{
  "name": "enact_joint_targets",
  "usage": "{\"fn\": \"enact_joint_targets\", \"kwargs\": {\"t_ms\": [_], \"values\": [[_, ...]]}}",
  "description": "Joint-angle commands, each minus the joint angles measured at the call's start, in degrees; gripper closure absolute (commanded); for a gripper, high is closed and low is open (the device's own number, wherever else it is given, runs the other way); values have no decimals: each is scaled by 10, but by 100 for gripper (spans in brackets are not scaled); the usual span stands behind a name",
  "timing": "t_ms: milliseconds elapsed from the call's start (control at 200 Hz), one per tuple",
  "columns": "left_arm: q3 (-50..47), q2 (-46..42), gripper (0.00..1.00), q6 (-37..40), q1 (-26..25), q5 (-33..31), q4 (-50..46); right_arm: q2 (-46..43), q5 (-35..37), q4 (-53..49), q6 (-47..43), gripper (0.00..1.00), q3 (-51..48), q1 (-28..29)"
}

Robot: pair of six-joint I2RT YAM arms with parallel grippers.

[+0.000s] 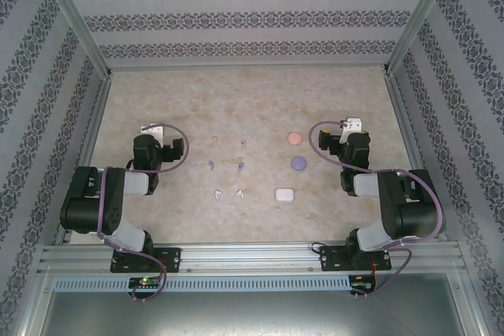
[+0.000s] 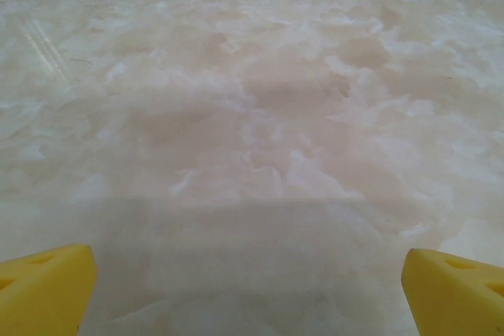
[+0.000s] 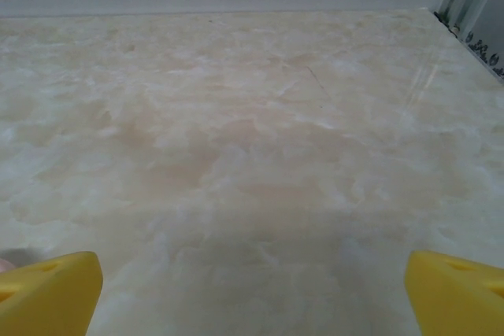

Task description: Insert the wireless bluetooth earbuds into the charging case

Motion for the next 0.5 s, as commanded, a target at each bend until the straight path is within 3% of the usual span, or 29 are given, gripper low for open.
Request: {"fn": "enact_joint_targets", "kwargs": {"t_ms": [0, 390, 495], "values": [[14, 6, 1, 12, -2, 5, 32, 5, -9, 17, -4, 2, 13, -5], [11, 4, 0, 13, -2, 4, 35, 4, -53, 22, 0, 2, 10, -19], [46, -44, 1, 5, -3, -15, -67, -41, -21, -16, 6, 2, 14, -16]]}}
